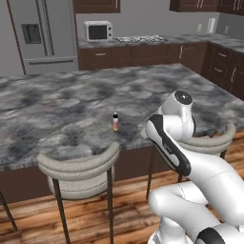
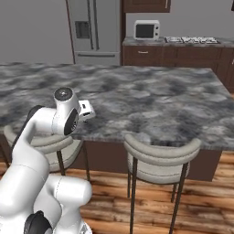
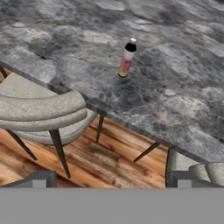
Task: Place the large bottle from the dining counter next to the other large bottle outside the sink, and place the small bottle from the dining counter next to the other small bottle inside the sink.
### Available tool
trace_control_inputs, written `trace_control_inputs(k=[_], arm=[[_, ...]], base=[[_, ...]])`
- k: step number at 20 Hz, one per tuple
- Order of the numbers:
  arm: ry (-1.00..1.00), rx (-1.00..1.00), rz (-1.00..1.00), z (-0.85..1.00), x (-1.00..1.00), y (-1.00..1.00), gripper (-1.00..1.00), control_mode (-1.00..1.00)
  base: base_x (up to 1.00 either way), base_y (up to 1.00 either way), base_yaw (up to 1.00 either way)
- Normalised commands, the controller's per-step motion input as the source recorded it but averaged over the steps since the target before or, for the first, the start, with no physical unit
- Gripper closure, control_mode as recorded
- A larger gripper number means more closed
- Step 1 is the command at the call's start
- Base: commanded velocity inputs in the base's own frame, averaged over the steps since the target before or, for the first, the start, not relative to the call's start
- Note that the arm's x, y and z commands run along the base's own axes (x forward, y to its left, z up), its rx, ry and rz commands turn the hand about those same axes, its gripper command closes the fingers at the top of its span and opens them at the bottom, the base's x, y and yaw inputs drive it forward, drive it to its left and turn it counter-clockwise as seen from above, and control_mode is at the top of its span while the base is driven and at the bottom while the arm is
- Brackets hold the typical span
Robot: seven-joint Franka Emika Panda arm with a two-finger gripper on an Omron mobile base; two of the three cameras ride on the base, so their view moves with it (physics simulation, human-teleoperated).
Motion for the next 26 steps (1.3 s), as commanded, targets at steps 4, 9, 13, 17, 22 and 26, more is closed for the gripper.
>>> trace_control_inputs(k=[4,9,13,17,22,26], arm=[[0.0,0.0,0.0,0.0,0.0,0.0,-1.0,1.0],[0.0,0.0,0.0,0.0,0.0,0.0,-1.0,1.0],[0.0,0.0,0.0,0.0,0.0,0.0,-1.0,1.0],[0.0,0.0,0.0,0.0,0.0,0.0,-1.0,1.0],[0.0,0.0,0.0,0.0,0.0,0.0,-1.0,1.0],[0.0,0.0,0.0,0.0,0.0,0.0,-1.0,1.0]], base=[[0.37,0.23,0.0],[0.34,0.22,0.0],[0.25,0.27,0.0],[0.25,0.25,0.0],[0.3,0.21,0.0],[0.33,0.17,0.0]])
